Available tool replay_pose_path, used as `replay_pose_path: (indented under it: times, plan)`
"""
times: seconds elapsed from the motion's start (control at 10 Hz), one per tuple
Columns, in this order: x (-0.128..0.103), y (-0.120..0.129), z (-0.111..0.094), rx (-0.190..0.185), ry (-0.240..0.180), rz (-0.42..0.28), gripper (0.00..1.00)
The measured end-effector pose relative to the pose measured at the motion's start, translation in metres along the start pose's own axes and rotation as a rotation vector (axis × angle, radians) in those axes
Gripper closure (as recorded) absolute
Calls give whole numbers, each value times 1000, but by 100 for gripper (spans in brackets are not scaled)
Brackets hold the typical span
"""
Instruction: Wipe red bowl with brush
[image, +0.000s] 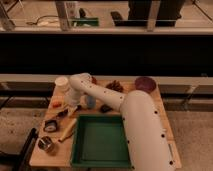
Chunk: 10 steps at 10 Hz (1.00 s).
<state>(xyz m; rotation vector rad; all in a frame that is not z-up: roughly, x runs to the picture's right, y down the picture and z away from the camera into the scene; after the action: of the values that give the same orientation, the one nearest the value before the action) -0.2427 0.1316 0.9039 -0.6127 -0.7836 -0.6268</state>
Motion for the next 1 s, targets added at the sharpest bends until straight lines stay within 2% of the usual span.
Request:
replay_pose_path:
  times: [0.1, 0.3, 0.4, 0.6, 0.8, 0.9, 1.0]
  plan:
    - [-2, 2, 4, -22, -4, 6, 50]
    - [-3, 1, 2, -21, -4, 4, 53]
    - [-4, 1, 3, -22, -4, 3, 58]
    - [-6, 7, 6, -70, -3, 0, 79]
    - [-8, 5, 7, -73, -2, -1, 98]
    - [-8, 5, 5, -70, 8, -4, 100]
    - [-14, 8, 2, -85, 19, -13, 100]
